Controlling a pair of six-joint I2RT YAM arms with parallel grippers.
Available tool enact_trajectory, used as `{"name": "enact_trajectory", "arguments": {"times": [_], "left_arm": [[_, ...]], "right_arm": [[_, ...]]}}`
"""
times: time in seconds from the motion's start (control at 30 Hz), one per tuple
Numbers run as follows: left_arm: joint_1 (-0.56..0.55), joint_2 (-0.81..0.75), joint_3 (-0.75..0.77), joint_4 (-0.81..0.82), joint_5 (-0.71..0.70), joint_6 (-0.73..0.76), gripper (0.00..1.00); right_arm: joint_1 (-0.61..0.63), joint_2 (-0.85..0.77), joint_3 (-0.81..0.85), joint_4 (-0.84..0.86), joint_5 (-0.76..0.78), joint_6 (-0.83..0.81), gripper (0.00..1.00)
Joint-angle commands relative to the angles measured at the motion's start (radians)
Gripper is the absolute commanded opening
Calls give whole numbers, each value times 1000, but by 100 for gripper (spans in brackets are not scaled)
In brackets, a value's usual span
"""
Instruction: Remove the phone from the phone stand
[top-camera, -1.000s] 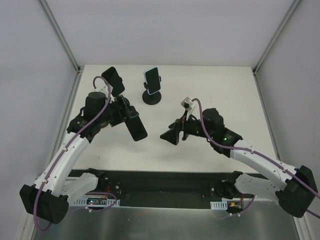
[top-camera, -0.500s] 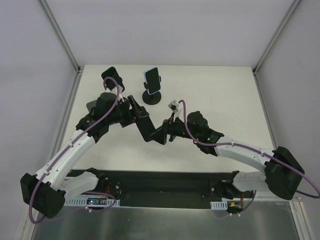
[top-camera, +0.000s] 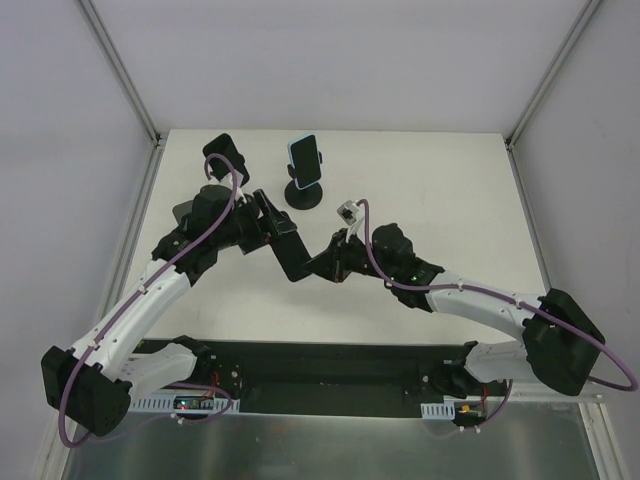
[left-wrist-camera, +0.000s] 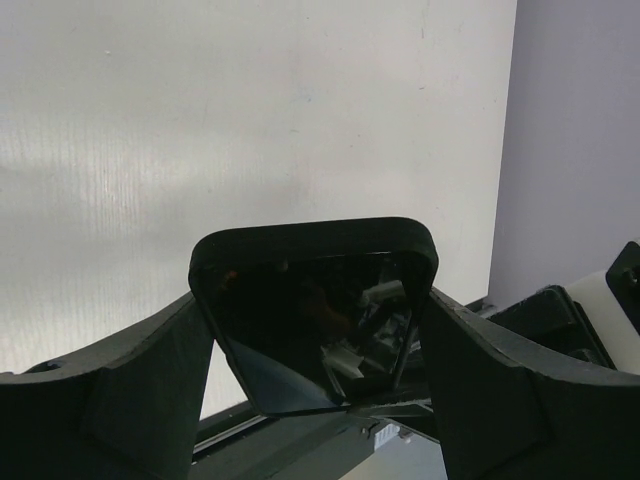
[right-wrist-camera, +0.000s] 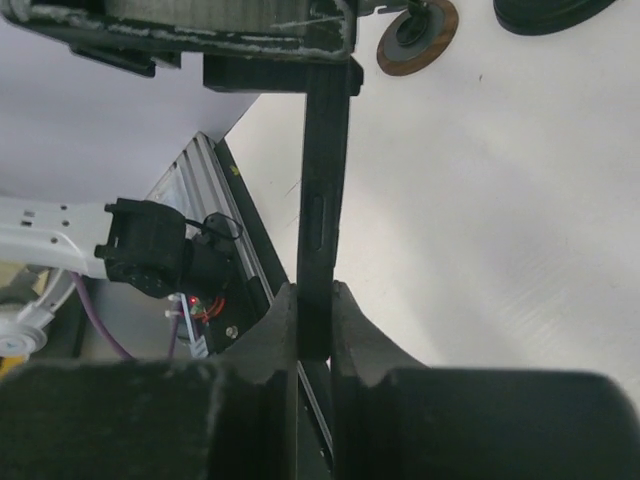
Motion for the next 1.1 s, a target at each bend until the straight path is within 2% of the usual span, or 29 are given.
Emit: {"name": "enact_trajectory", "arguments": {"times": [0.0, 0.03, 0.07, 0.17, 0.2, 0.27, 0.3, 0.37, 0.5, 0.53, 0.73, 0.9, 1.07], "left_arm": [[-8, -19, 18, 85, 5, -17, 6], [-8, -24, 18, 86, 1, -9, 11], [-8, -25, 17, 85, -3, -5, 24], [-6, -33, 28, 83, -19, 50, 46], [-6, -33, 40, 82, -22, 69, 61], [6, -45, 54, 77, -35, 122, 74], [12, -51, 67, 74, -46, 139, 87], [32, -81, 78, 59, -92, 196, 97], [61, -154, 115, 19, -186, 329, 99], [65, -168, 120, 10, -204, 389, 99], [68, -300, 100, 7, -365, 599, 99], [68, -374, 5, 16, -491, 643, 99], [69, -378, -21, 16, -528, 681, 99]], "right_arm": [[4, -1, -5, 70, 6, 8, 1], [1, -4, -6, 65, 10, 9, 1], [-4, -7, -8, 65, 10, 11, 1], [-31, -21, -22, 64, -5, 34, 1], [-41, -29, -28, 64, -8, 45, 1], [-82, -55, -52, 61, -20, 59, 1], [-99, -64, -62, 57, -24, 62, 1], [-165, -96, -86, 33, -42, 71, 1], [-318, -156, -122, -27, -77, 83, 1], [-388, -167, -125, -65, -91, 85, 1], [-670, -174, -54, -261, -132, 63, 1], [-835, -52, 39, -315, -174, 23, 1], [-919, 143, 150, -337, -266, -39, 1]]}}
